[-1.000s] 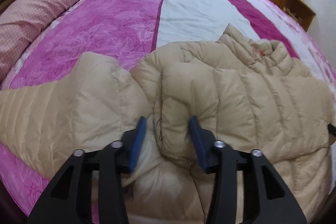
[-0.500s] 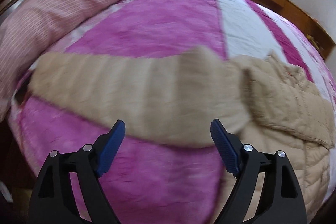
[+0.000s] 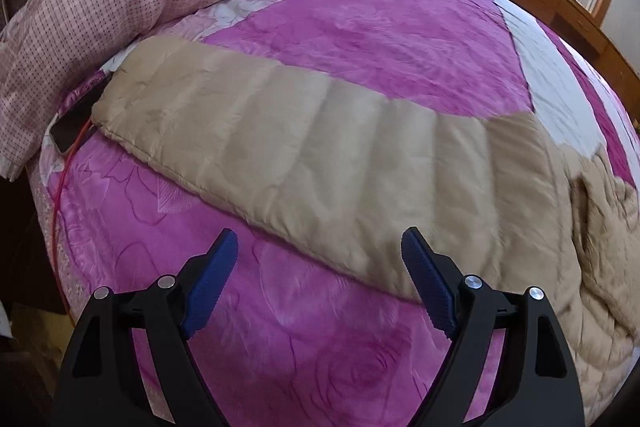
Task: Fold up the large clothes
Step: 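Grasp the other sleeve cuff with the left tool, then fold the held sleeve across the jacket body with the left tool and release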
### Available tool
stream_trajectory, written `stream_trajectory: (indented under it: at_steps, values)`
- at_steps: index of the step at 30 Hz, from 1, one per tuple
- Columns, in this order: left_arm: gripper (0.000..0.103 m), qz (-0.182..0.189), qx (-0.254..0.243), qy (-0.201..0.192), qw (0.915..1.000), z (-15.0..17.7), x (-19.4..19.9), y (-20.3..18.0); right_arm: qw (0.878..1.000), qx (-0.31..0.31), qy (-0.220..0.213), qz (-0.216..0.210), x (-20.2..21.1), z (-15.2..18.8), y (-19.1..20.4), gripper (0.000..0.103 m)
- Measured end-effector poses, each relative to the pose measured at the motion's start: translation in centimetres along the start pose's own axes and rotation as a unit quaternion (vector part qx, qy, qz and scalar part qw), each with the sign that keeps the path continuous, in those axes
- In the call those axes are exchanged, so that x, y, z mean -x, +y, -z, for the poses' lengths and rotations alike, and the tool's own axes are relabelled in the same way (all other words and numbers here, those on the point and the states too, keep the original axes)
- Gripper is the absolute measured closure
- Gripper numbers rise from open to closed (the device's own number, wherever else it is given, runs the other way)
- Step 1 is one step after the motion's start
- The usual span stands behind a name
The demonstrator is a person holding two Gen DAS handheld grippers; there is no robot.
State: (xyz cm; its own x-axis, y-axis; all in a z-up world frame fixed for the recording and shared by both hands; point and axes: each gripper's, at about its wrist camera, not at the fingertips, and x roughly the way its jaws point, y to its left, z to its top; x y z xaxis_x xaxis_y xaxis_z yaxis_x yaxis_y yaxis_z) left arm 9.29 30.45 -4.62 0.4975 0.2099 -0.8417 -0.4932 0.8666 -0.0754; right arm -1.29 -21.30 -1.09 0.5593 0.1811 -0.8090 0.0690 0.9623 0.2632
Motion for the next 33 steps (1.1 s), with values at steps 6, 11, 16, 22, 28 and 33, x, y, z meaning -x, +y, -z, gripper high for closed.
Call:
stream_trajectory:
  at_steps: [6, 11, 16, 22, 28, 33]
  values:
    - [0.022, 0.003, 0.025, 0.006, 0.9997, -1.1, -1.8, 1.1, 1.0, 0.003, 0.011, 0.014, -0.4, 0.6, 0.3, 0.038]
    - [0.02, 0.012, 0.036, 0.008, 0.9992, -1.6, -3.0, 1.5, 1.0, 0.003, 0.017, 0.018, -0.9, 0.7, 0.8, 0.038]
    - [0.02, 0.001, 0.025, 0.004, 0.9997, -2.3, -4.0, 1.0, 0.999, 0.005, 0.022, 0.023, -1.2, 0.9, 1.3, 0.032]
    - [0.053, -0.011, -0.002, -0.009, 0.9999, -2.2, -3.9, -0.1, 0.999, -0.001, 0.025, 0.029, -1.5, 0.9, 1.1, 0.029]
    - [0.094, 0.027, 0.006, -0.027, 0.9992, -2.0, -1.8, -1.0, 0.999, 0.006, 0.021, 0.026, -1.2, 0.9, 1.2, 0.029]
    - [0.094, 0.058, -0.025, -0.082, 0.9946, -1.5, 2.9, -2.8, 0.999, 0.014, 0.016, 0.027, -0.9, 0.9, 1.4, 0.029]
